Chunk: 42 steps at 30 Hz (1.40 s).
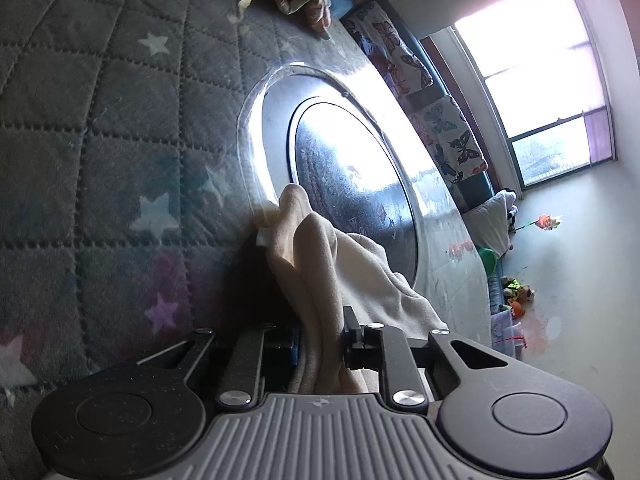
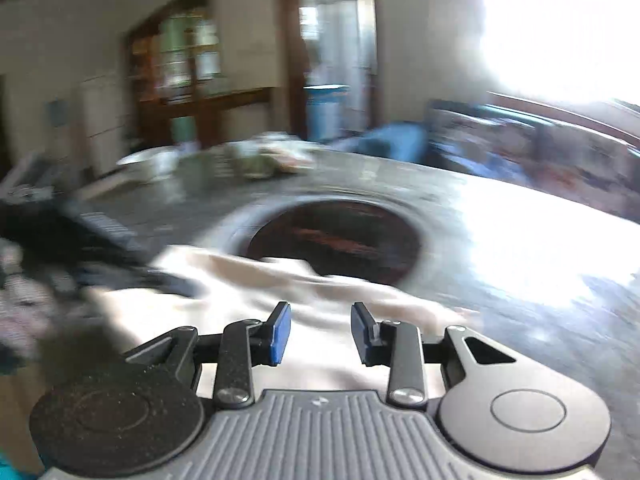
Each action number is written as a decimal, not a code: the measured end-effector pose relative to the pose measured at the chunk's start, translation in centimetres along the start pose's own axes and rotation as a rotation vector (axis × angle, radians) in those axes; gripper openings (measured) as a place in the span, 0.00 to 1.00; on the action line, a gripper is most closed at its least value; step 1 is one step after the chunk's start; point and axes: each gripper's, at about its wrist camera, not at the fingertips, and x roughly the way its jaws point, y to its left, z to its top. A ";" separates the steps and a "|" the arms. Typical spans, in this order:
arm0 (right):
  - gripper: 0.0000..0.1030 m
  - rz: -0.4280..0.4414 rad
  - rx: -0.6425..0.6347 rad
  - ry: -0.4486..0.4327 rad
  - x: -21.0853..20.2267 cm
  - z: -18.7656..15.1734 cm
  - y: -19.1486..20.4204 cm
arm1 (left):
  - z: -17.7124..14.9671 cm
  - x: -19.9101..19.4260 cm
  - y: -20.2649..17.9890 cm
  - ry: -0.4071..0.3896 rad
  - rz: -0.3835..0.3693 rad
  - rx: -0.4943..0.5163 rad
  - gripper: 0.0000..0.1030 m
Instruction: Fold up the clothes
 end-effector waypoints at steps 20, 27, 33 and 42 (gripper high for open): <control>0.13 0.008 0.353 -0.030 1.7 -3.0 -6.9 | 0.0 0.1 -3.0 -0.025 0.038 0.190 0.15; 0.13 -0.063 0.332 -0.121 -2.2 -2.4 -7.4 | -1.0 1.8 -8.2 0.013 -0.025 0.325 0.14; 0.13 -0.200 0.335 -0.174 -6.3 -2.0 -10.9 | -2.9 5.9 -14.2 0.080 -0.077 0.437 0.14; 0.13 -0.416 0.336 -0.204 -11.1 -1.5 -17.8 | -7.3 13.0 -22.9 0.183 -0.155 0.562 0.14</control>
